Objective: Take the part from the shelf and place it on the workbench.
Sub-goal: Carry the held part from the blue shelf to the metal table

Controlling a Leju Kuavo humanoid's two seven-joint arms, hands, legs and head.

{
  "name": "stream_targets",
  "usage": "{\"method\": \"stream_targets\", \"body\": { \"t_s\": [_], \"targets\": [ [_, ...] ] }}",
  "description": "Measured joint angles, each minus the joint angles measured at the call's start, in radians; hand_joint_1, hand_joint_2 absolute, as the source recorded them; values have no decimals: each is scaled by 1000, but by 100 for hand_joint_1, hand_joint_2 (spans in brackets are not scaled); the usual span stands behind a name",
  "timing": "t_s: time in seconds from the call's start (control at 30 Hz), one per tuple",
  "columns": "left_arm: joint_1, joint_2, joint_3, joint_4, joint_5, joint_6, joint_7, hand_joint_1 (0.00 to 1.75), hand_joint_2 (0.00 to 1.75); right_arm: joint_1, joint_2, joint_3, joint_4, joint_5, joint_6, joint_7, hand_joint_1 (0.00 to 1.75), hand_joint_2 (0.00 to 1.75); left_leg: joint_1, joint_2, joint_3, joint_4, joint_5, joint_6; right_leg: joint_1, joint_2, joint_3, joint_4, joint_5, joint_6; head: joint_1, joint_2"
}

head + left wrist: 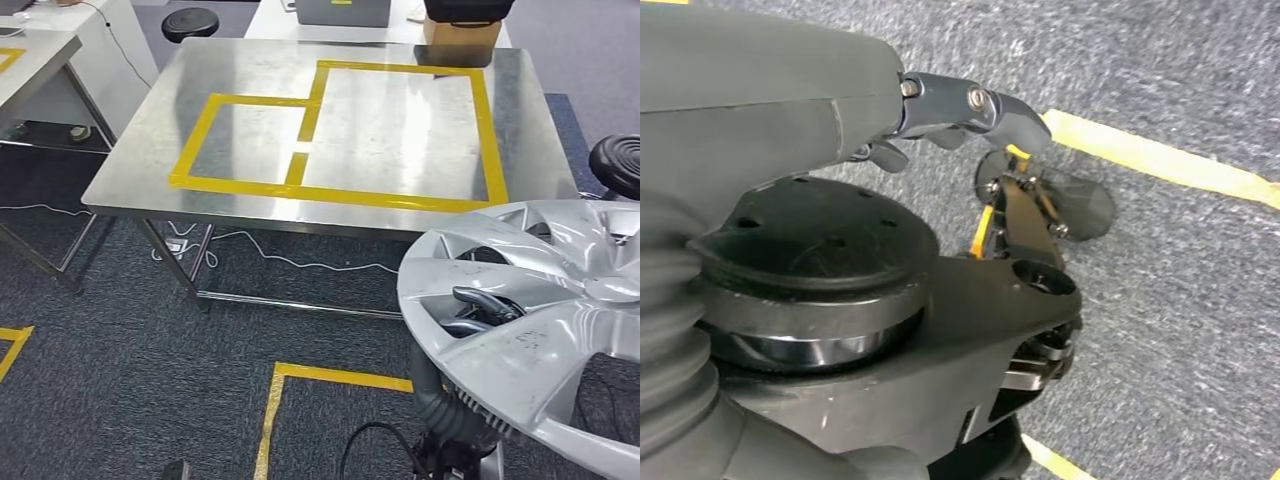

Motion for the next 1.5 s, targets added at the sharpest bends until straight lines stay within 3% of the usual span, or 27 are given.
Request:
{"method": "stream_targets", "body": {
  "t_s": [0.07, 0.13, 0.17, 0.2, 0.27, 0.33, 0.47, 0.57, 0.63, 0.7, 0.73, 0.77, 0.8, 0.83, 0.9, 0.93, 1.07, 1.13, 1.2, 1.23, 1.27, 1.3, 1.37, 1.4, 1.43, 1.5],
  "targets": [
    [-4, -1, 0, 0, -1, 0, 0, 0, 175, 3, 6, -10, 0, -2, 0, -4, 175, 175, -3, 52, -49, 101, -56, -8, 1, -17, 1, -2, 1, -10, -8, 0],
    [-6, -1, 0, 0, -1, 0, 0, 0, 175, 7, 11, -19, 0, -8, 0, -1, 175, 175, -2, 68, -112, 227, -106, -11, 3, -34, -1, -2, 0, -13, -9, 0],
    [-5, -1, 1, 0, -1, 1, 0, 0, 175, 8, 13, -24, 0, -11, 0, 5, 175, 175, -1, 70, -125, 255, -108, -11, 3, -40, -1, -2, 0, -13, -9, 0],
    [-5, -1, 1, 0, -1, 1, 0, 0, 175, 10, 16, -29, 0, -12, 0, 13, 175, 175, -1, 70, -118, 245, -92, -9, 4, -45, -1, -2, 0, -14, -9, 0],
    [-4, 0, 1, 0, -1, 2, 0, 0, 175, 15, 24, -42, 0, -5, 0, 26, 175, 175, -2, 71, -54, 132, -30, -2, 5, -51, 0, -2, -1, -12, -9, 0],
    [-5, 0, 1, 0, 0, 4, 0, 0, 175, 20, 32, -54, 0, 4, 0, 28, 175, 175, -3, 72, 6, 29, 8, 6, 6, -53, 1, -2, -2, -10, -10, 0],
    [-5, -1, 1, 0, 0, 4, 0, 0, 175, 22, 38, -65, 0, 14, 0, 25, 175, 175, -4, 73, 25, -6, 8, 9, 9, -54, -1, -1, -3, -6, -9, 0],
    [-5, -3, 2, 0, -1, 5, 1, 0, 175, 32, 58, -112, 4, 72, 0, 33, 175, 175, -3, 72, 32, -31, 3, 25, 12, -56, -11, 15, -19, 15, -5, 0],
    [-4, -4, 3, 0, -2, 6, 2, 0, 175, 35, 66, -136, 10, 85, 0, 52, 175, 175, 1, 73, 36, -38, 6, 38, 11, -57, -51, 103, -70, 28, 2, 0],
    [-4, -5, 4, 0, -2, 5, 2, 0, 175, 35, 67, -142, 18, 49, 0, 57, 175, 175, 1, 73, 37, -37, 4, 41, 10, -57, -114, 233, -124, 33, 5, 0],
    [-3, -5, 5, 0, -3, 4, 2, 0, 175, 36, 69, -145, 20, 24, 0, 50, 175, 175, 1, 72, 37, -37, 4, 41, 9, -58, -133, 268, -129, 35, 6, 0],
    [-3, -5, 6, 0, -5, 0, 0, 0, 175, 37, 71, -151, 20, 3, 0, 37, 175, 175, 1, 71, 38, -37, 3, 41, 8, -58, -133, 264, -115, 36, 6, 0],
    [-3, -5, 6, 0, -8, -5, -2, 0, 175, 38, 73, -157, 18, -13, 0, 23, 175, 175, 1, 70, 41, -36, 2, 40, 6, -58, -114, 220, -84, 37, 6, 0],
    [-3, -5, 6, 0, -9, -10, -6, 0, 175, 38, 76, -163, 15, -23, 0, 11, 175, 175, 2, 68, 43, -35, 0, 37, 4, -59, -80, 151, -45, 39, 6, 0],
    [-4, -5, 7, 0, -10, -19, -14, 0, 175, 39, 80, -171, 9, -27, 0, -2, 175, 175, -2, 66, 44, -28, -6, 27, 2, -56, -21, 34, -1, 37, 7, 0],
    [-4, -5, 7, 0, -10, -21, -16, 0, 175, 39, 81, -174, 8, -27, 0, -4, 175, 175, -4, 66, 43, -25, -7, 21, 3, -53, -9, 8, 4, 33, 6, 0],
    [-4, -5, 7, 0, -11, -24, -20, 0, 175, 41, 88, -187, 6, -30, 0, -5, 175, 175, -1, 68, 38, -15, -16, 2, 4, -51, -9, 2, 5, 4, 0, 0],
    [-5, -5, 7, 0, -11, -25, -25, 0, 175, 42, 89, -189, 3, -26, 0, -3, 175, 175, 0, 70, 1, 65, -65, -7, 3, -54, -9, 1, 6, -7, -5, 0],
    [-4, -5, 8, 0, -11, -31, -33, 0, 175, 42, 88, -188, 2, -23, 0, 10, 175, 175, 0, 71, -64, 199, -125, -12, 4, -56, -10, 1, 6, -11, -7, 0],
    [-3, -4, 9, 0, -9, -36, -39, 0, 175, 42, 87, -186, 2, -23, 0, 21, 175, 175, 0, 71, -87, 244, -135, -12, 5, -57, -10, 1, 6, -12, -7, 0],
    [-3, -4, 12, 0, -7, -42, -45, 0, 175, 41, 85, -184, 2, -23, 0, 32, 175, 175, 0, 71, -94, 254, -127, -10, 5, -57, -10, 1, 5, -12, -7, 0],
    [-2, -3, 16, 0, -4, -49, -53, 0, 175, 41, 84, -181, 2, -21, 0, 40, 175, 175, 0, 71, -82, 226, -101, -8, 5, -56, -9, 1, 5, -12, -7, 0],
    [-3, -2, 22, 0, 0, -60, -74, 0, 175, 40, 83, -177, 2, -12, 0, 38, 175, 175, -1, 72, -20, 101, -36, 0, 6, -55, -8, 1, 4, -9, -8, 0],
    [-3, -1, 23, 0, 1, -64, -87, 0, 175, 41, 83, -177, 1, -5, 0, 30, 175, 175, -1, 72, 9, 41, -17, 3, 8, -54, -8, 3, 2, -6, -8, 0],
    [-4, 0, 23, 0, 1, -66, -100, 0, 175, 41, 83, -177, 1, 0, 0, 19, 175, 175, -2, 72, 28, 2, -8, 7, 10, -54, -9, 2, 2, -1, -7, 0],
    [-4, 0, 24, 0, -2, -73, -126, 0, 175, 42, 83, -177, 0, 9, 0, 3, 175, 175, -4, 72, 37, -22, -9, 15, 11, -54, -9, -1, 3, 11, -7, 0]
  ]
}}
